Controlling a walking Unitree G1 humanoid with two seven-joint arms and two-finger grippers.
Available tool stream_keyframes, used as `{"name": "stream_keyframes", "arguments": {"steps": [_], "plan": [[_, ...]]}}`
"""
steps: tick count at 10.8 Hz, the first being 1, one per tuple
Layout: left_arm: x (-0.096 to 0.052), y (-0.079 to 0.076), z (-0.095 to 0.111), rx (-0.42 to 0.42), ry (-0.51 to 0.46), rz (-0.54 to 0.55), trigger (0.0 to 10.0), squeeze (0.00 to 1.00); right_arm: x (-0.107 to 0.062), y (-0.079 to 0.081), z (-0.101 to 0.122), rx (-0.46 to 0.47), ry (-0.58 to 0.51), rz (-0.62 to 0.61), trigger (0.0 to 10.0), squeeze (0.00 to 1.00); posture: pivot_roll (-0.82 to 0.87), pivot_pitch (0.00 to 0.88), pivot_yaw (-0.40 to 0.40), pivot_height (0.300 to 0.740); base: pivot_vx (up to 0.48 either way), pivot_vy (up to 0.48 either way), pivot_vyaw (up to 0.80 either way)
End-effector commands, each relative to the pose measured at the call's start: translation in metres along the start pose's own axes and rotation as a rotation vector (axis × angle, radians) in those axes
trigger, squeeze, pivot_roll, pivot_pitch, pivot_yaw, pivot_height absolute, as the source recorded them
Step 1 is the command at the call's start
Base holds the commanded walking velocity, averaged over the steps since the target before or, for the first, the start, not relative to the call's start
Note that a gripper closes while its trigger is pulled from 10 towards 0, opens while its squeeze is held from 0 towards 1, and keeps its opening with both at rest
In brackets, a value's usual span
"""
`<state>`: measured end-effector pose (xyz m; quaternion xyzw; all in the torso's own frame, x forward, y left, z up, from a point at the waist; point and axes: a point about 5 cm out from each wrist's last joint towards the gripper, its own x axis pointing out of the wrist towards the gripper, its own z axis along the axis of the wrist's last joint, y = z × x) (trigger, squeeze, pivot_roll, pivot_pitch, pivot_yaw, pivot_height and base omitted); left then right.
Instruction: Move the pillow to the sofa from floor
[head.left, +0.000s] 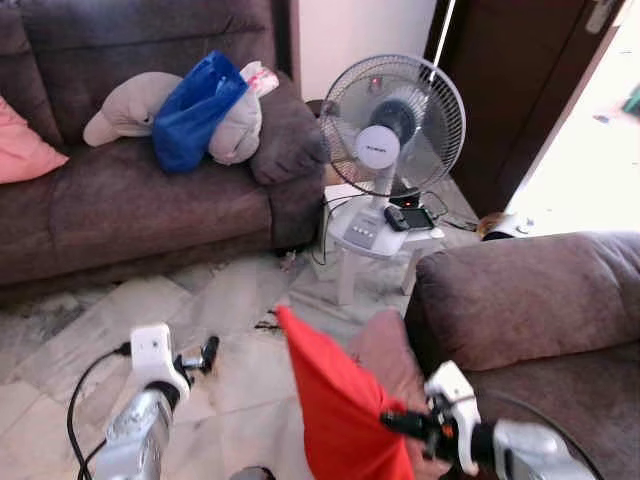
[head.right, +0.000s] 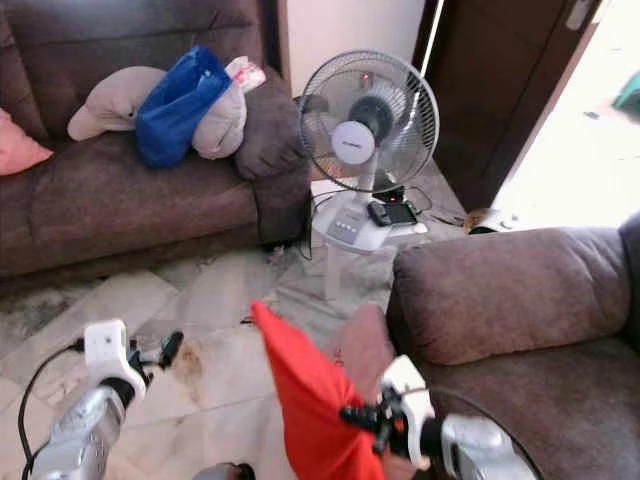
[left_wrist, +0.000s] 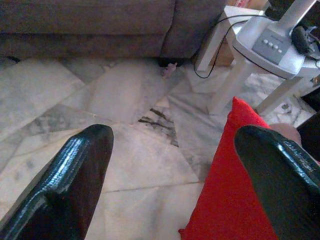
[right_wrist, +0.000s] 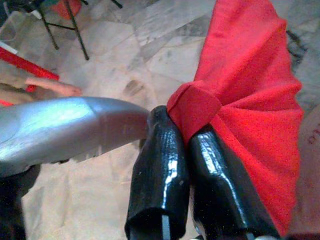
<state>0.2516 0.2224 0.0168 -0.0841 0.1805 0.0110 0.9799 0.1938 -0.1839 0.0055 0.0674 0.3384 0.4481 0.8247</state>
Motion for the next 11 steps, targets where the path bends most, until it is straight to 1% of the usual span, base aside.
{"name": "stream_keyframes", "arguments": {"steps": [1,3,4,6,7,9,10,11], "plan": [[-0.002,-0.001,-0.005,0.048,0.020,-0.026,10.0,0.00,-0.001,0.010,0.017,-0.062,-0.061,0.096,10.0,0.00,0.07,0.024,-0.024,0.740,0.000,0.000,0.00],[-0.002,-0.004,-0.009,0.067,0.041,-0.066,10.0,0.00,-0.002,0.017,0.019,-0.079,-0.067,0.147,10.0,0.00,0.07,0.024,-0.024,0.740,0.000,0.000,0.00],[-0.003,-0.002,-0.013,0.064,0.060,-0.066,10.0,0.00,-0.003,0.018,0.018,-0.081,-0.059,0.166,10.0,0.00,0.07,0.023,-0.024,0.740,0.000,0.000,0.00],[-0.003,0.008,-0.017,0.056,0.076,-0.027,10.0,0.00,-0.006,0.021,0.015,-0.080,-0.052,0.191,10.0,0.00,0.07,0.022,-0.027,0.740,0.000,0.000,0.00],[-0.003,0.010,-0.019,0.059,0.084,-0.025,10.0,0.00,-0.008,0.022,0.014,-0.077,-0.045,0.192,10.0,0.00,0.06,0.022,-0.026,0.740,0.000,0.000,0.00],[-0.006,0.020,-0.029,0.025,0.116,0.020,10.0,0.00,-0.008,0.020,0.015,-0.080,-0.043,0.180,10.0,0.00,0.06,0.021,-0.029,0.740,0.000,0.000,0.00],[-0.007,0.021,-0.031,0.023,0.120,0.027,10.0,0.71,-0.009,0.019,0.016,-0.081,-0.040,0.176,10.0,0.00,0.06,0.022,-0.030,0.740,0.000,0.000,0.00],[-0.007,0.018,-0.033,0.030,0.115,0.021,10.0,1.00,-0.009,0.018,0.016,-0.081,-0.038,0.171,10.0,0.00,0.06,0.021,-0.032,0.740,0.000,0.000,0.00]]}}
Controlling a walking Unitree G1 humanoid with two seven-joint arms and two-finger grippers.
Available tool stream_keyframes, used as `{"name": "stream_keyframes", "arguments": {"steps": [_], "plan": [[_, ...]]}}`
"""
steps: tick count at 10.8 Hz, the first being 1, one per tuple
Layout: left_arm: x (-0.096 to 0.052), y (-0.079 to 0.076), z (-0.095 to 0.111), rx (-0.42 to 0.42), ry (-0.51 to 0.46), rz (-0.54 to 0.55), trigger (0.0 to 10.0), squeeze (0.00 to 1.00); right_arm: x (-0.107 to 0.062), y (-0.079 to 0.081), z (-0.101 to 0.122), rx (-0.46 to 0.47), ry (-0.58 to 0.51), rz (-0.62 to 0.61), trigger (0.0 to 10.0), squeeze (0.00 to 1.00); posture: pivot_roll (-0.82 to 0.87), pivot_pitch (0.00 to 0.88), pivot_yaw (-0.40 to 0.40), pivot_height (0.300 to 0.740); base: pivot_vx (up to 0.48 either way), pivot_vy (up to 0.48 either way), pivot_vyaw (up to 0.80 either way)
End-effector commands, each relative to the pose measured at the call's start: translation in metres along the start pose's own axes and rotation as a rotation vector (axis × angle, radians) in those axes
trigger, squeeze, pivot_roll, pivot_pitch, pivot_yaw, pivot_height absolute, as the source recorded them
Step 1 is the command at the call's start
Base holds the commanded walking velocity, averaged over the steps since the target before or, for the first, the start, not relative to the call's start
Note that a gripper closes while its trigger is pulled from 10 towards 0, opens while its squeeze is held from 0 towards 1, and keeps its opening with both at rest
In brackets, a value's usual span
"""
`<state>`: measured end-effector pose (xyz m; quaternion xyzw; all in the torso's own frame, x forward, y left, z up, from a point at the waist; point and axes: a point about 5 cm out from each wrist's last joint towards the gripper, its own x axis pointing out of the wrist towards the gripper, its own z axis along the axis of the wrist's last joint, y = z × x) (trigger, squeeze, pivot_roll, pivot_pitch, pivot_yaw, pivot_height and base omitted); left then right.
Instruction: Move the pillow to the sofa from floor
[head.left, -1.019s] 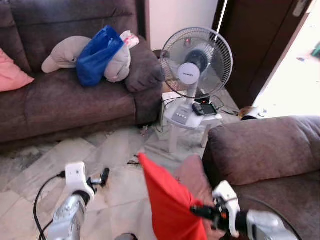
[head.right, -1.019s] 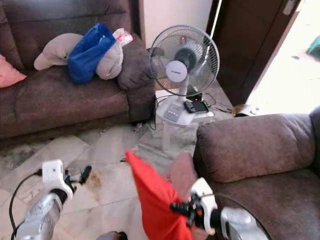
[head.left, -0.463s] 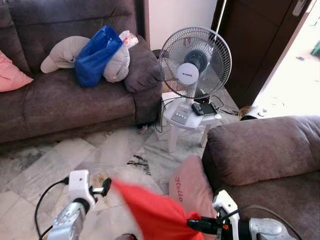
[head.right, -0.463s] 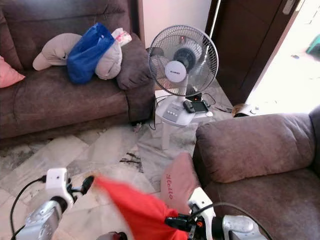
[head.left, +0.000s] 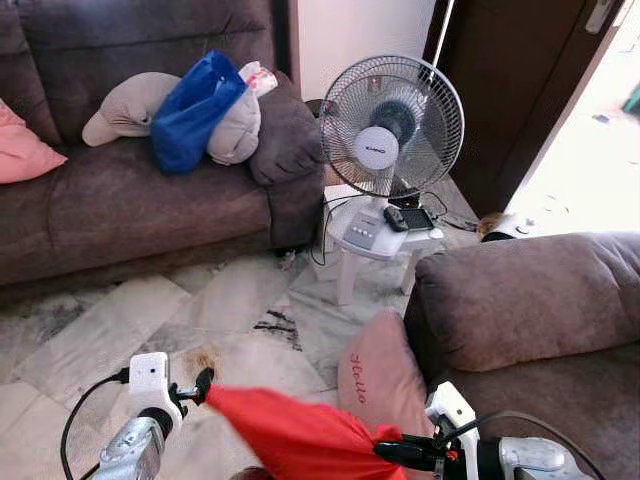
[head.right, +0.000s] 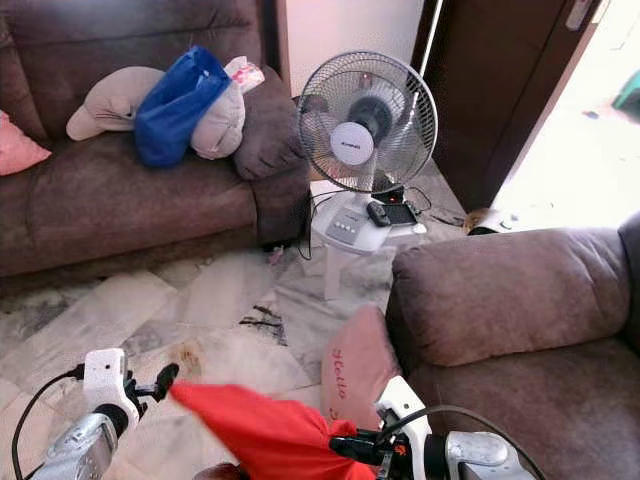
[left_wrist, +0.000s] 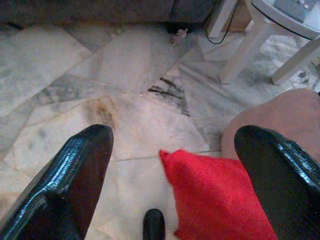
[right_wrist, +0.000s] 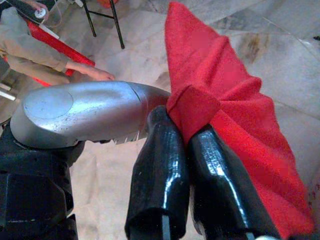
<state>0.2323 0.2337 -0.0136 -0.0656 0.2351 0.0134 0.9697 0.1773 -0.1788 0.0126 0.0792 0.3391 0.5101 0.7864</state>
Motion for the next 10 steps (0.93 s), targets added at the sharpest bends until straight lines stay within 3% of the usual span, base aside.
{"name": "stream_keyframes", "arguments": {"steps": [1,5,7,8,9,10], "plan": [[-0.003,-0.003,-0.008,0.034,0.016,0.001,10.0,1.00,-0.003,0.000,0.020,-0.068,-0.058,0.021,10.0,0.00,0.06,0.021,-0.032,0.740,0.000,0.000,0.00],[-0.006,-0.001,-0.024,-0.015,0.041,0.040,10.0,1.00,-0.005,-0.001,0.019,-0.067,-0.051,0.011,10.0,0.00,0.06,0.027,-0.038,0.740,0.000,0.000,0.00],[-0.004,0.009,-0.021,-0.111,0.014,0.130,10.0,1.00,-0.005,-0.001,0.019,-0.066,-0.049,0.013,10.0,0.00,0.05,0.030,-0.043,0.740,0.000,0.000,0.00],[0.001,0.008,-0.020,-0.210,0.017,0.146,10.0,0.96,-0.006,-0.001,0.019,-0.066,-0.046,0.011,10.0,0.00,0.05,0.032,-0.046,0.740,0.000,0.000,0.00],[0.004,0.008,-0.020,-0.327,0.021,0.152,10.0,0.00,-0.006,-0.001,0.018,-0.066,-0.044,0.011,10.0,0.00,0.05,0.032,-0.047,0.740,0.000,0.000,0.00],[0.010,0.004,-0.016,-0.452,0.014,0.159,10.0,0.00,-0.008,-0.002,0.019,-0.067,-0.042,0.007,10.0,0.00,0.03,0.030,-0.049,0.740,0.000,0.000,0.00]]}}
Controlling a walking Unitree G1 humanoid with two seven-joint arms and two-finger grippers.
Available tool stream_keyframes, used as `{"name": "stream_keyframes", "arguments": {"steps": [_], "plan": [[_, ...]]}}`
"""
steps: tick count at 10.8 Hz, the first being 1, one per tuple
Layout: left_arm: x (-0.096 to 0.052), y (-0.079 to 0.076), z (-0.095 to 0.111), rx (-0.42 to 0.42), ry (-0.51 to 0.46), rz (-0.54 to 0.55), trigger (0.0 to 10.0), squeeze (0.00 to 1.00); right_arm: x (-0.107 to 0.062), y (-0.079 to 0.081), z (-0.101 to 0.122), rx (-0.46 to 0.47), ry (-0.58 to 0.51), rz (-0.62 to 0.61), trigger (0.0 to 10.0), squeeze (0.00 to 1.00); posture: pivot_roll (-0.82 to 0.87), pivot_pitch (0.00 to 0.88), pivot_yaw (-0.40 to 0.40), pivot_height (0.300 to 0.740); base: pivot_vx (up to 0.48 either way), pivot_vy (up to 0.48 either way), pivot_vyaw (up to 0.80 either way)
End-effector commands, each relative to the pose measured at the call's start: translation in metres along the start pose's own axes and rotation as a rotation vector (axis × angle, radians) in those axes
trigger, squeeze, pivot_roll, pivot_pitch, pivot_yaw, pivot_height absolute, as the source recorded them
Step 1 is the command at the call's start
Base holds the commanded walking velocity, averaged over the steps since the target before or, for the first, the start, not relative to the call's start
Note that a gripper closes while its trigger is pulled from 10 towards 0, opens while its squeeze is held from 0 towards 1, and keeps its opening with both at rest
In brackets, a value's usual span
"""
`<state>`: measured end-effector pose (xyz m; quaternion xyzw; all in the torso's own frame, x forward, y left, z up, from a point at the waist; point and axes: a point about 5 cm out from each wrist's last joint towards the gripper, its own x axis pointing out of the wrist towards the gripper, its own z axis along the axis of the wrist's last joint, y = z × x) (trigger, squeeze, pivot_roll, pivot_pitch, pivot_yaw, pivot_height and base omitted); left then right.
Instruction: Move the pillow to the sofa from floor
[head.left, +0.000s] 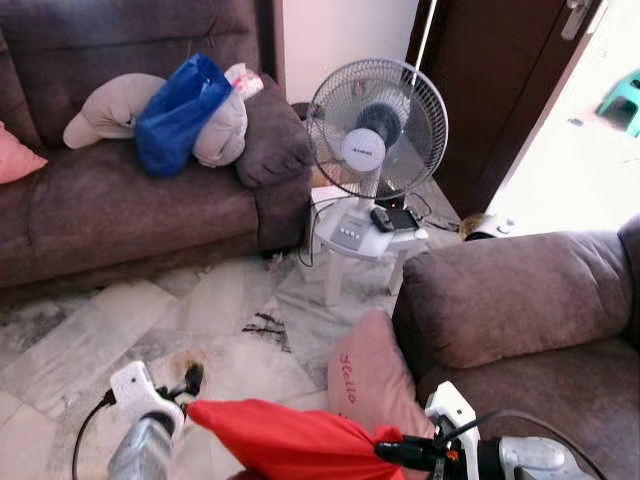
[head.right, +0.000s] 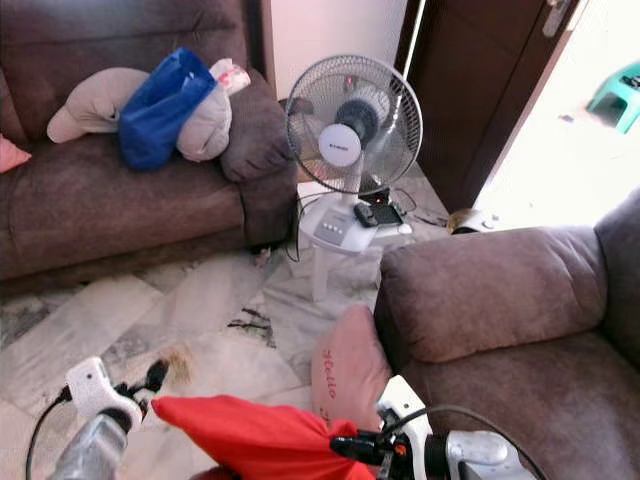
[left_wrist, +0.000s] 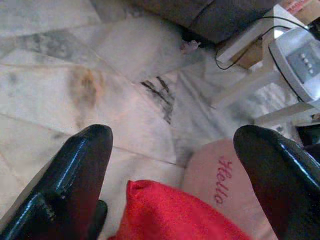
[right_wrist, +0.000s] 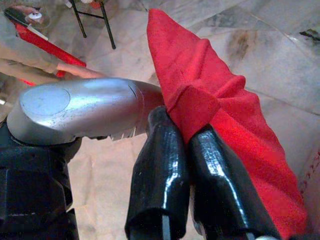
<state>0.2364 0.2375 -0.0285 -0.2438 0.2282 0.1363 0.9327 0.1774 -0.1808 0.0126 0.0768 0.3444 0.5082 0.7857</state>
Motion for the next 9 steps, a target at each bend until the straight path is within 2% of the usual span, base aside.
{"name": "stream_keyframes", "arguments": {"steps": [1,2,4,6,9], "plan": [[0.001,-0.004,-0.005,-0.013,0.023,0.001,10.0,0.00,-0.008,-0.001,0.020,-0.071,-0.051,0.006,10.0,0.00,0.03,0.031,-0.048,0.740,0.000,0.000,0.00],[0.001,-0.008,-0.009,-0.027,0.033,-0.018,10.0,0.00,-0.009,-0.002,0.019,-0.070,-0.048,0.003,10.0,0.00,0.03,0.031,-0.050,0.740,0.000,0.000,0.00],[-0.003,-0.002,-0.023,-0.075,0.095,0.005,10.0,0.00,-0.009,-0.002,0.018,-0.069,-0.039,0.003,10.0,0.00,0.03,0.032,-0.053,0.740,0.000,0.000,0.00],[-0.006,0.001,-0.033,-0.069,0.155,0.010,10.0,0.00,-0.010,-0.003,0.018,-0.071,-0.033,-0.009,10.0,0.00,0.03,0.032,-0.053,0.740,0.000,0.000,0.00],[-0.006,0.004,-0.033,-0.061,0.163,0.034,10.0,0.00,-0.010,-0.003,0.017,-0.067,-0.034,-0.011,10.0,0.05,0.03,0.035,-0.055,0.740,0.000,0.000,0.00]]}}
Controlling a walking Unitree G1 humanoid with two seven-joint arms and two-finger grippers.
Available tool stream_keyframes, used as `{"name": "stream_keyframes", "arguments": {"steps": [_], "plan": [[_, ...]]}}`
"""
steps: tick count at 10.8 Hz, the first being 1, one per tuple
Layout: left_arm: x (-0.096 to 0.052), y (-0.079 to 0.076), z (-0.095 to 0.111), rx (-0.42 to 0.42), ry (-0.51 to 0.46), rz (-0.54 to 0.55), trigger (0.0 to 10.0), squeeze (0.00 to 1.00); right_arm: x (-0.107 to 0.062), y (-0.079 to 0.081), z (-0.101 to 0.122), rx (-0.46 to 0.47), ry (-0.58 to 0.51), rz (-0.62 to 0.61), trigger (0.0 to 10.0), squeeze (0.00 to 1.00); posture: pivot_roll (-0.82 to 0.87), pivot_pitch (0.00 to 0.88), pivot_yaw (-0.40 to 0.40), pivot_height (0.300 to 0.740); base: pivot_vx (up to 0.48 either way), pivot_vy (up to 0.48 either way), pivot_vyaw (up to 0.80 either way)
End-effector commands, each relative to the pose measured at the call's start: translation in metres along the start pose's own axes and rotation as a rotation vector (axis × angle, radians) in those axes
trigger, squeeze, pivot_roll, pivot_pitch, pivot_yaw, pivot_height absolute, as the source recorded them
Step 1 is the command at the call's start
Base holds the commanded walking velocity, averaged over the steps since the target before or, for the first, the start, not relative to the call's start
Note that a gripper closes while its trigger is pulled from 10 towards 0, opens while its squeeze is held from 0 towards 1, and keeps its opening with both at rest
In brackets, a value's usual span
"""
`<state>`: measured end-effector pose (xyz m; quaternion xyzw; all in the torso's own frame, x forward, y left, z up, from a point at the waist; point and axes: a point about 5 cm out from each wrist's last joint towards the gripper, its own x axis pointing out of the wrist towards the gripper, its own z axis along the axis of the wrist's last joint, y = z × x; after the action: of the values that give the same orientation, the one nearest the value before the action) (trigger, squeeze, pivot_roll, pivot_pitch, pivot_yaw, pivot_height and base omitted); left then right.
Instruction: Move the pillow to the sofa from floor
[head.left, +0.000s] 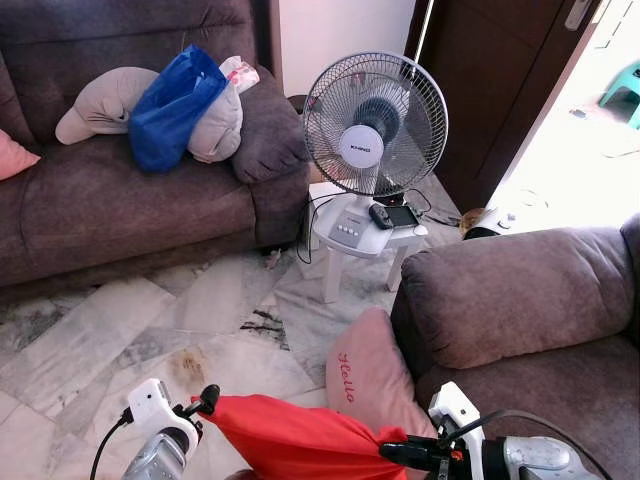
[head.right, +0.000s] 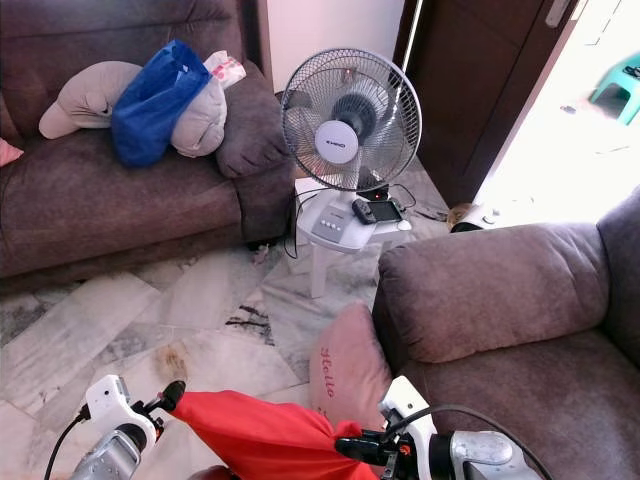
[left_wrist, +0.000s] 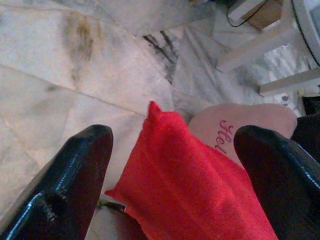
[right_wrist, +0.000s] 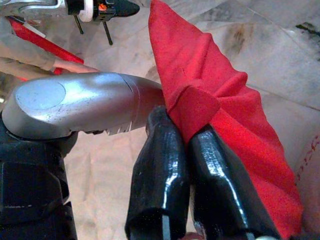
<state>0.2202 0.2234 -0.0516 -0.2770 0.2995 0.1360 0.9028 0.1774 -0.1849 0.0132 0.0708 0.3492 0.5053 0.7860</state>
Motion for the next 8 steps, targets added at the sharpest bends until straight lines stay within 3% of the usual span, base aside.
{"name": "stream_keyframes", "arguments": {"steps": [1,5,8], "plan": [[0.002,-0.002,0.001,-0.029,0.013,0.012,10.0,0.00,-0.007,-0.001,0.018,-0.065,-0.047,-0.001,10.0,0.07,0.02,0.036,-0.055,0.740,0.000,0.000,0.00],[0.008,-0.008,0.007,-0.125,0.033,0.037,10.0,0.00,-0.015,0.002,0.017,-0.064,-0.047,0.000,10.0,0.08,-0.03,0.051,-0.060,0.740,0.000,0.000,0.00],[0.011,-0.024,-0.004,-0.110,0.112,0.017,10.0,0.00,-0.021,0.005,0.016,-0.061,-0.039,-0.008,10.0,0.10,-0.06,0.059,-0.067,0.740,0.000,0.000,0.00]]}}
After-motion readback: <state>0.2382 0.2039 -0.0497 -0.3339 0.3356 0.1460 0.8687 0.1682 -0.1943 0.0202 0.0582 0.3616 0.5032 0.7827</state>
